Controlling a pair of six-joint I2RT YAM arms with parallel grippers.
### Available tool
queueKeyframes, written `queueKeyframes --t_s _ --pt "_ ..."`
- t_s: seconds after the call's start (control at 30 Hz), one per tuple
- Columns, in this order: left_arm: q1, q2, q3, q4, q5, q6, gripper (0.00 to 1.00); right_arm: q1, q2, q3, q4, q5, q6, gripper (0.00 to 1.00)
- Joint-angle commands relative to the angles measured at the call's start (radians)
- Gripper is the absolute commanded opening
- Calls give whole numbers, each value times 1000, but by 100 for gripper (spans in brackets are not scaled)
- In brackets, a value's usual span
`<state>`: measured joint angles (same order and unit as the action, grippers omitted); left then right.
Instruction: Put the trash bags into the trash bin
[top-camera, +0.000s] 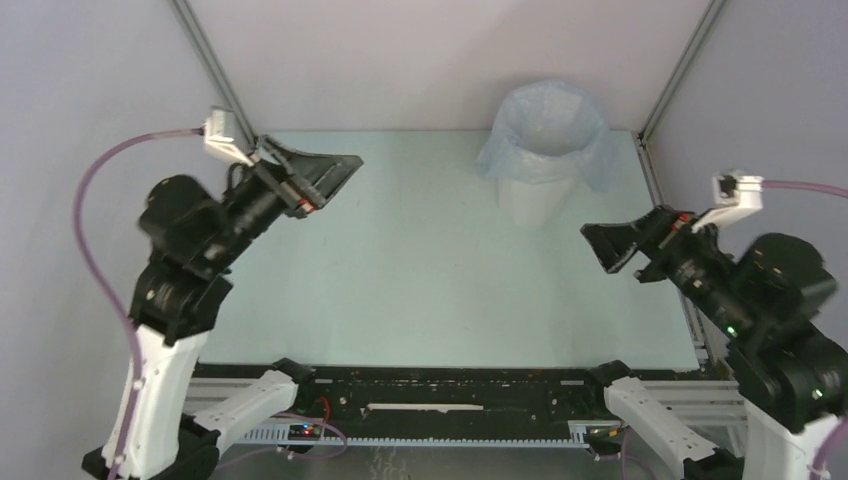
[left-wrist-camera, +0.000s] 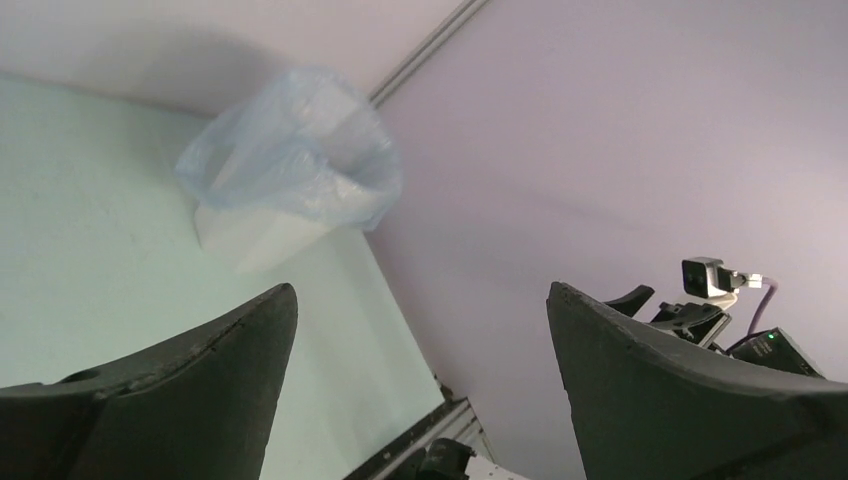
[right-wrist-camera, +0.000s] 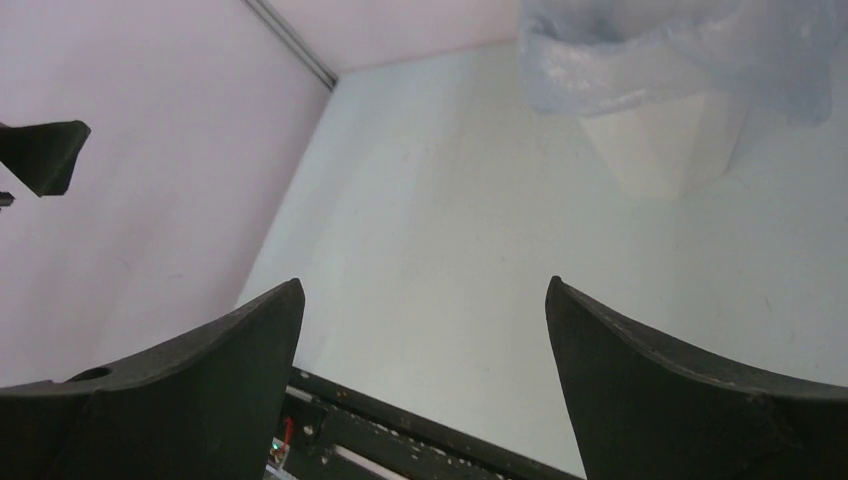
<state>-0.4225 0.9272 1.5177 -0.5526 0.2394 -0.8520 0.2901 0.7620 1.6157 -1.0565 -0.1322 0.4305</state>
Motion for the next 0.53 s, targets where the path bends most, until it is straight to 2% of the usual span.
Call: queueKeyframes --t_s 0.0,0.1,0.27,0.5 --pt "-46 -69 124 -58 -154 81 100 -4 -13 126 -87 11 25 100" --pt "-52 -101 187 -62 -200 96 100 -3 -25 163 -84 5 40 100" --pt "-52 -108 323 -166 -296 162 100 -3 -4 207 -126 -16 51 100" --pt "-52 -91 360 -207 -327 179 100 -3 11 225 -219 10 41 100"
